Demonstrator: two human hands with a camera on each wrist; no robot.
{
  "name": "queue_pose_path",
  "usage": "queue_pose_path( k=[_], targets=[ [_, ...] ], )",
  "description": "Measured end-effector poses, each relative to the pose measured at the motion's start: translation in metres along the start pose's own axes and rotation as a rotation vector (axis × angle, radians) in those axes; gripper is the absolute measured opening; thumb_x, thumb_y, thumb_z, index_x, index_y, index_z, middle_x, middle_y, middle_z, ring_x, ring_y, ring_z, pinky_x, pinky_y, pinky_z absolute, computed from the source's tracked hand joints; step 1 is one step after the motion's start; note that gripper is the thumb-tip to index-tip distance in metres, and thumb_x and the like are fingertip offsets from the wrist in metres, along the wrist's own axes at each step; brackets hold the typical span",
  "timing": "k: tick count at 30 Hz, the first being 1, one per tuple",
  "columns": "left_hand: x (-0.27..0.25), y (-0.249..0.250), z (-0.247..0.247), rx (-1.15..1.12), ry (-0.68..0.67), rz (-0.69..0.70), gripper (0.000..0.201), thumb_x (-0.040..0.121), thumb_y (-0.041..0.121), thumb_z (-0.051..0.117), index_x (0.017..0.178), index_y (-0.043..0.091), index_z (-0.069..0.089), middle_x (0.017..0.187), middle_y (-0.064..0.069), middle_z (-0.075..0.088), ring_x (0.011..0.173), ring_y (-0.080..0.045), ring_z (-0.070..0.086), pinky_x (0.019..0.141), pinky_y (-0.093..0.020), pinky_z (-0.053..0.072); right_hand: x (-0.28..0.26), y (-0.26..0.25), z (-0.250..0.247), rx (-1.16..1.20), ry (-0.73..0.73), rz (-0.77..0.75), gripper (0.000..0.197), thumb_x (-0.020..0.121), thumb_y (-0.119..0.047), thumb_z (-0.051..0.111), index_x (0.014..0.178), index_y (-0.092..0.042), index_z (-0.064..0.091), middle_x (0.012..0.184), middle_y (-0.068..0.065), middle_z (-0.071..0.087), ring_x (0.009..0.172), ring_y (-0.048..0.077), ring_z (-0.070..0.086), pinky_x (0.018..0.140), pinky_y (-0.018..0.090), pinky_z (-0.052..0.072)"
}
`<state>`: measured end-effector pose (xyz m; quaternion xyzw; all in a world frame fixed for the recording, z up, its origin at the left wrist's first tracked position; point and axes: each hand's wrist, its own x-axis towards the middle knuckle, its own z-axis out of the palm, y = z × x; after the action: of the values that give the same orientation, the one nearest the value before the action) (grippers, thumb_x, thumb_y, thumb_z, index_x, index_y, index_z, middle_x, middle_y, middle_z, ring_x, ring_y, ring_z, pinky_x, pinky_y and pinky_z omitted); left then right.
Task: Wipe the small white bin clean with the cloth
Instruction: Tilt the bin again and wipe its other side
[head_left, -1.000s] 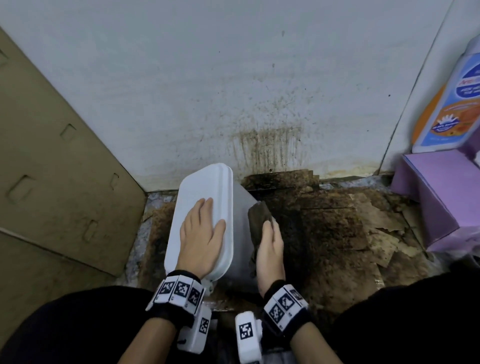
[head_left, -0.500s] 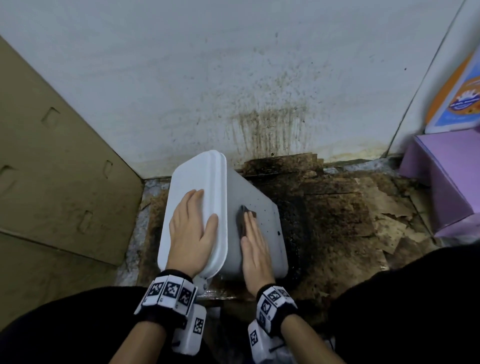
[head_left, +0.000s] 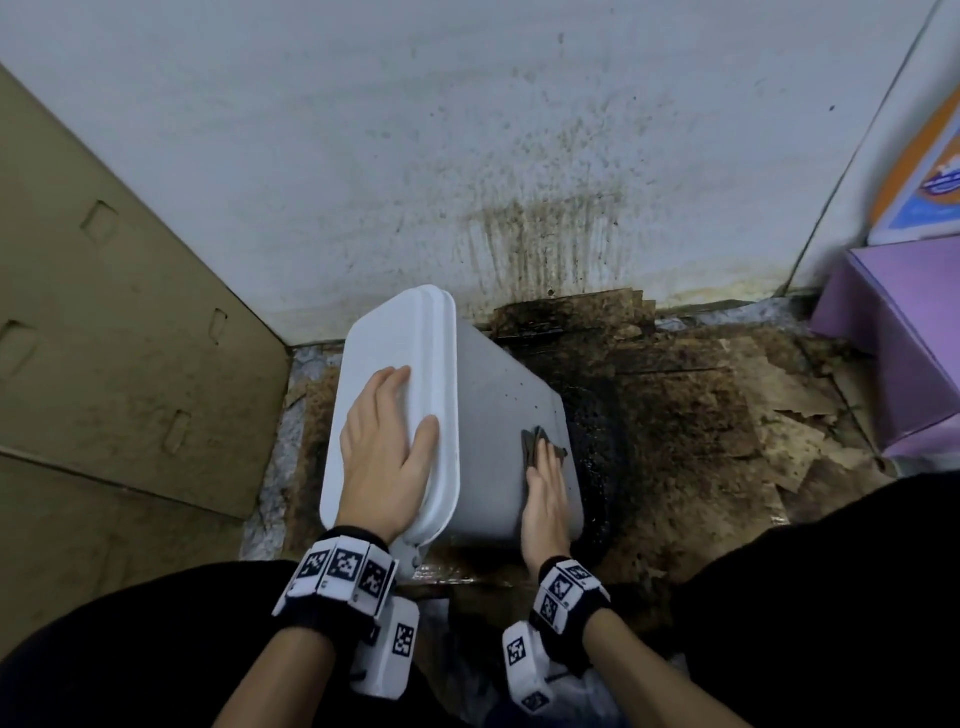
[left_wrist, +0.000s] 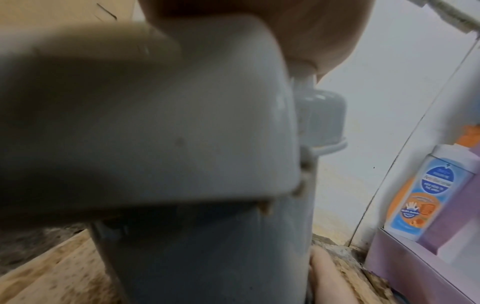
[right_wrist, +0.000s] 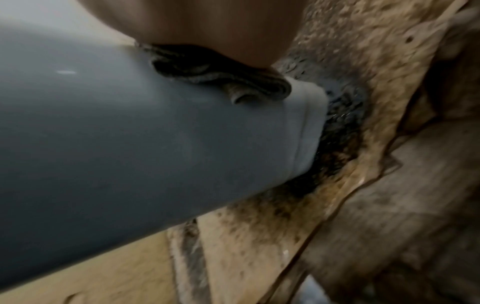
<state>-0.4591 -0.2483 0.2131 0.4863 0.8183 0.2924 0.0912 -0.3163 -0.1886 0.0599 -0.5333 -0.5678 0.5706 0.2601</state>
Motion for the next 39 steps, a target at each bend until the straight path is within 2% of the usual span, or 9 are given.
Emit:
queue_pose_path(
  k=[4, 11, 15, 19, 23, 28, 32, 35, 39],
  targets=[
    [0.001, -0.004, 0.000, -0.002, 0.014, 0.003, 0.058, 0.096, 0.042, 0.039, 0.150, 0.026, 0.030, 0.156, 0.003, 0.028, 0.147, -0.015, 0.020, 0.121, -0.043, 0.018, -0.029, -0.045, 0.023, 0.068, 0.001, -0.173, 0.063, 0.095, -0.049, 0.013, 0.156, -0.037, 0.022, 0.162, -0.024, 0.012, 0.149, -0.008, 0.006, 0.123, 0.028, 0.004],
    [-0.001, -0.004, 0.000, -0.018, 0.018, 0.005, 0.059, 0.095, 0.045, 0.040, 0.150, 0.027, 0.030, 0.157, 0.006, 0.028, 0.147, -0.012, 0.019, 0.121, -0.042, 0.017, -0.035, -0.036, 0.011, -0.089, -0.037, -0.470, 0.055, 0.104, -0.040, 0.018, 0.158, -0.029, 0.023, 0.165, -0.014, 0.021, 0.152, 0.003, 0.015, 0.122, 0.024, 0.011],
    [-0.002, -0.004, -0.003, -0.036, 0.015, -0.009, 0.059, 0.094, 0.045, 0.041, 0.149, 0.028, 0.030, 0.156, 0.008, 0.027, 0.147, -0.010, 0.018, 0.121, -0.039, 0.015, -0.005, 0.012, -0.004, -0.114, -0.049, -0.253, 0.052, 0.104, -0.038, 0.017, 0.157, -0.036, 0.013, 0.167, -0.010, 0.011, 0.153, 0.001, 0.006, 0.124, 0.026, 0.006],
    [-0.002, -0.004, -0.005, -0.043, 0.009, -0.021, 0.058, 0.094, 0.045, 0.042, 0.149, 0.030, 0.030, 0.156, 0.009, 0.026, 0.146, -0.009, 0.018, 0.118, -0.033, 0.013, 0.023, 0.044, -0.022, -0.158, -0.126, 0.082, 0.052, 0.109, -0.020, 0.020, 0.159, -0.017, 0.005, 0.168, 0.003, 0.000, 0.155, 0.015, -0.002, 0.124, 0.029, -0.003],
    [0.000, -0.002, -0.004, -0.024, 0.011, -0.019, 0.058, 0.094, 0.043, 0.043, 0.149, 0.030, 0.030, 0.156, 0.008, 0.027, 0.146, -0.010, 0.019, 0.118, -0.033, 0.013, 0.029, 0.044, -0.019, -0.087, -0.081, 0.191, 0.053, 0.109, -0.022, 0.022, 0.159, -0.015, 0.007, 0.168, 0.002, 0.003, 0.155, 0.016, 0.001, 0.124, 0.031, -0.002],
    [0.001, -0.002, -0.002, 0.007, 0.015, -0.012, 0.057, 0.095, 0.041, 0.042, 0.149, 0.028, 0.030, 0.156, 0.007, 0.027, 0.146, -0.012, 0.019, 0.118, -0.034, 0.014, 0.007, 0.002, -0.005, 0.064, 0.047, 0.180, 0.055, 0.105, -0.018, 0.035, 0.158, -0.017, 0.021, 0.166, 0.001, 0.018, 0.153, 0.015, 0.013, 0.124, 0.033, 0.005],
    [0.002, 0.000, 0.000, 0.021, 0.022, -0.006, 0.057, 0.095, 0.040, 0.041, 0.149, 0.025, 0.030, 0.156, 0.004, 0.028, 0.146, -0.015, 0.020, 0.119, -0.037, 0.016, -0.031, -0.063, 0.017, 0.247, 0.058, 0.116, 0.066, 0.091, -0.047, 0.025, 0.155, -0.034, 0.028, 0.162, -0.019, 0.024, 0.150, 0.003, 0.014, 0.125, 0.040, 0.007],
    [0.002, 0.000, 0.000, 0.046, 0.022, -0.003, 0.057, 0.096, 0.040, 0.040, 0.149, 0.024, 0.030, 0.157, 0.003, 0.028, 0.146, -0.016, 0.021, 0.120, -0.042, 0.019, -0.049, -0.098, 0.029, 0.301, -0.026, -0.022, 0.063, 0.090, -0.051, 0.018, 0.153, -0.043, 0.027, 0.152, -0.036, 0.020, 0.147, -0.009, 0.012, 0.123, 0.030, 0.005],
    [0.001, 0.002, 0.000, 0.046, 0.013, -0.004, 0.059, 0.095, 0.043, 0.039, 0.150, 0.025, 0.029, 0.157, 0.003, 0.027, 0.147, -0.015, 0.020, 0.120, -0.043, 0.019, -0.056, -0.093, 0.025, 0.082, -0.071, -0.221, 0.051, 0.098, -0.046, 0.012, 0.149, -0.051, 0.019, 0.159, -0.033, 0.015, 0.145, -0.011, 0.010, 0.121, 0.024, 0.009]
  ],
)
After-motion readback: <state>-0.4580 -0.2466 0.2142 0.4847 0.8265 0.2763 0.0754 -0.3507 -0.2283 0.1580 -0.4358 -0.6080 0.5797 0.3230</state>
